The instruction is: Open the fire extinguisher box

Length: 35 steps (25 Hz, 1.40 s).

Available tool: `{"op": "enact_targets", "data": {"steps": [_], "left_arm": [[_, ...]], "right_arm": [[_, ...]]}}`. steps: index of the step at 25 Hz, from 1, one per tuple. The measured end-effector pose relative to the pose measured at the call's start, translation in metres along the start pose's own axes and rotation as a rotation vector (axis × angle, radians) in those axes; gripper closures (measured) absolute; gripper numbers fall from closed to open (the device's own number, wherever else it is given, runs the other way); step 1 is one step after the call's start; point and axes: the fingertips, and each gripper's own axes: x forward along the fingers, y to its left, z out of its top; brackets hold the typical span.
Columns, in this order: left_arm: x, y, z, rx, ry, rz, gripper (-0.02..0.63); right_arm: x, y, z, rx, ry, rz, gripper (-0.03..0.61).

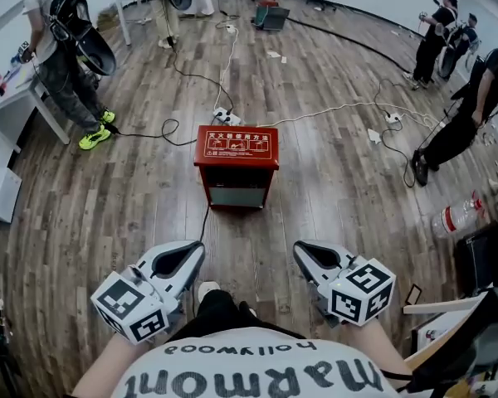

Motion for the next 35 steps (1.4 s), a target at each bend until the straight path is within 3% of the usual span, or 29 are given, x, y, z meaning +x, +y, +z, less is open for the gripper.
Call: {"op": "enact_targets", "data": {"steps": [9, 22, 26, 35], "left_arm": [[0.022, 0.050, 0.027, 0.013, 0.004, -0.077, 0.607], [0.022, 0.144, 0.051, 0.029, 0.020, -0.114, 0.607], [0.027, 0.162, 0.054, 0.048, 0.034, -0.140, 0.607], [0.036, 0.177, 0.052, 0.009, 0.038, -0.159, 0.607]], "right_arm": [[0.033, -0.015, 0.035, 0.046, -0.010, -0.078, 0.568], [0.127, -0.005, 0.084, 0.028, -0.043, -0.086, 0.568], [0.143, -0.005, 0.092, 0.034, -0.067, -0.098, 0.568], [0.158, -0.009, 0.090, 0.048, -0.019, -0.105, 0.568]]}}
